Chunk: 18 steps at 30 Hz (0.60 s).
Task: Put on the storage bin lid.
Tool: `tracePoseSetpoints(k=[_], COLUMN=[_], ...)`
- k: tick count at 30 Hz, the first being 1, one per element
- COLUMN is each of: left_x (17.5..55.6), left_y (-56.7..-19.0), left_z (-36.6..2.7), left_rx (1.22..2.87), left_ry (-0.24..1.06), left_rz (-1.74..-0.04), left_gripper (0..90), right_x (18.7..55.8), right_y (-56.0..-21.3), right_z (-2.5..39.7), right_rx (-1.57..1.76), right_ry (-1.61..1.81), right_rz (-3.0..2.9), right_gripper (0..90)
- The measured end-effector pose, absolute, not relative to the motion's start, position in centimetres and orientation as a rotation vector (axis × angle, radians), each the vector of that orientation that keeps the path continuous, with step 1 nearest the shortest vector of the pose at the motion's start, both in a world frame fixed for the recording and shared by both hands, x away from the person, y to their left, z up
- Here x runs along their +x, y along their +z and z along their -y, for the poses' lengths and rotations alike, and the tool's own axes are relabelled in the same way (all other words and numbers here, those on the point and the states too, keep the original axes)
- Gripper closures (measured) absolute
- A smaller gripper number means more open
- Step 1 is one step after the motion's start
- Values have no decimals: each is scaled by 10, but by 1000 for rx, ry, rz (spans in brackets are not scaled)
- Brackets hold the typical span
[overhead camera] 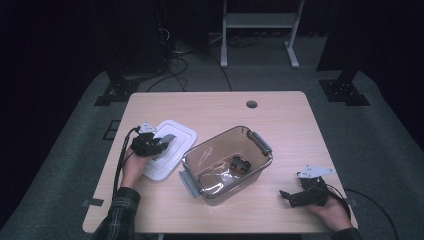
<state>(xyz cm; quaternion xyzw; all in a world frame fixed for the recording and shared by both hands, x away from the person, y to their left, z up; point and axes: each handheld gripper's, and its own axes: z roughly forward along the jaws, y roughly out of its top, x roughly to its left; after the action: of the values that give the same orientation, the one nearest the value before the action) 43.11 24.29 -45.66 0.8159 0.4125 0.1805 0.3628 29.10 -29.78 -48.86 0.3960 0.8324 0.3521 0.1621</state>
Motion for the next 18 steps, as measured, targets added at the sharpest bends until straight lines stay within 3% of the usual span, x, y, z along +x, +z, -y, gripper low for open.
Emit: tracePoseSetpoints(k=[6, 18], left_x=[431, 427], left_y=[-456, -447], left_z=[-242, -248], left_rx=[2103, 2090], left_ry=[464, 455], left_rz=[-1079, -1120], left_gripper=[661, 663], right_x=[291, 291], right_y=[-489, -489], right_z=[298, 298], right_rx=[1130, 1131], right_ry=[1005, 1004], right_rz=[-2375, -2375], right_gripper=[16, 16])
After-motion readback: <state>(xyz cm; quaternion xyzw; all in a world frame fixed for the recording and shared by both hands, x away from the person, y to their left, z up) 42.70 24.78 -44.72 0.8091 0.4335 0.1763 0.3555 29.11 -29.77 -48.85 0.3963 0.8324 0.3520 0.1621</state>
